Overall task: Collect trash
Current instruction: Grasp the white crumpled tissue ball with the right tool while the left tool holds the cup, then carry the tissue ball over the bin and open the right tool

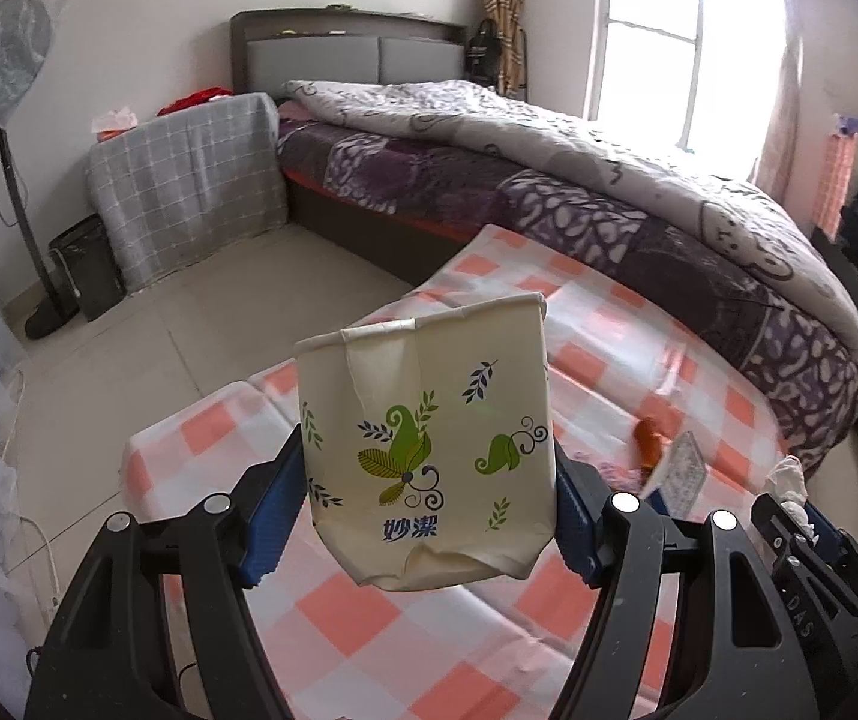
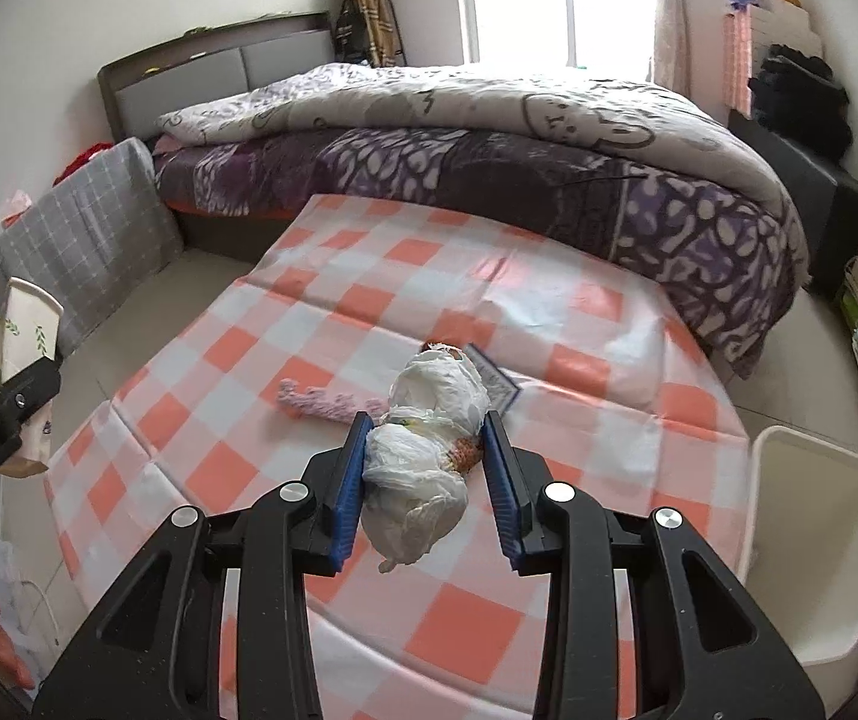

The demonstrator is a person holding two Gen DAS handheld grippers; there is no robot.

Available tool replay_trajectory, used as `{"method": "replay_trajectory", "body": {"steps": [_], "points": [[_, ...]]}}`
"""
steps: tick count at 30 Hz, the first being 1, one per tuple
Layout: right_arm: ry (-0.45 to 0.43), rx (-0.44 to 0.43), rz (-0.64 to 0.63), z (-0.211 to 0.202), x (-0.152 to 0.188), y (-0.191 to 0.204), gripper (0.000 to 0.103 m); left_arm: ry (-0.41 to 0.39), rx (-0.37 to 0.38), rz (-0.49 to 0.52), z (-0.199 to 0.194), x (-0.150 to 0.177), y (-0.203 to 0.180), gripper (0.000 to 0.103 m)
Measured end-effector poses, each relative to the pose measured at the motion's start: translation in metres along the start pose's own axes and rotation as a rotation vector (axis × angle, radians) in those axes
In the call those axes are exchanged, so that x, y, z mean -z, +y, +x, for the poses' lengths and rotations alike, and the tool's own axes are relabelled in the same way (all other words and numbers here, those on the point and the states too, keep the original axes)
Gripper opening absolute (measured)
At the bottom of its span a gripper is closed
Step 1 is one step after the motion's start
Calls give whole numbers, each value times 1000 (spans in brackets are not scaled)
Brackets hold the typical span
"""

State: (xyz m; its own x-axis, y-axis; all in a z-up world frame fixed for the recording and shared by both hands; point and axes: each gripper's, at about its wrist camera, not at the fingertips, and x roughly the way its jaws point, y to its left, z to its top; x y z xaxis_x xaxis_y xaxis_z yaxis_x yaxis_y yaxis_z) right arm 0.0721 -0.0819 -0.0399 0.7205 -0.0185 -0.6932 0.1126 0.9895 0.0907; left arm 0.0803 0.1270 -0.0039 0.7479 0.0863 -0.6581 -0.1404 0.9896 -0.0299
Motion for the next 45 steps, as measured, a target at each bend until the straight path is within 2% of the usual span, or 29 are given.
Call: {"method": "replay_trajectory", "body": {"steps": [17, 37, 39, 41, 43, 45], "points": [[-14, 109, 114, -32, -2, -93, 35, -27, 119, 122, -14, 15, -93, 70], [63, 338, 327, -57, 17, -226, 38, -24, 220, 266, -26, 46, -175, 70], [66, 359, 354, -61, 21, -239, 43, -23, 233, 284, -26, 50, -186, 70], [60, 373, 378, -65, 23, -250, 62, -21, 244, 298, -27, 54, -194, 70], [46, 402, 405, -70, 27, -261, 72, -19, 258, 316, -29, 58, -204, 70], [38, 424, 422, -75, 29, -270, 78, -17, 276, 334, -31, 63, -216, 70]]}}
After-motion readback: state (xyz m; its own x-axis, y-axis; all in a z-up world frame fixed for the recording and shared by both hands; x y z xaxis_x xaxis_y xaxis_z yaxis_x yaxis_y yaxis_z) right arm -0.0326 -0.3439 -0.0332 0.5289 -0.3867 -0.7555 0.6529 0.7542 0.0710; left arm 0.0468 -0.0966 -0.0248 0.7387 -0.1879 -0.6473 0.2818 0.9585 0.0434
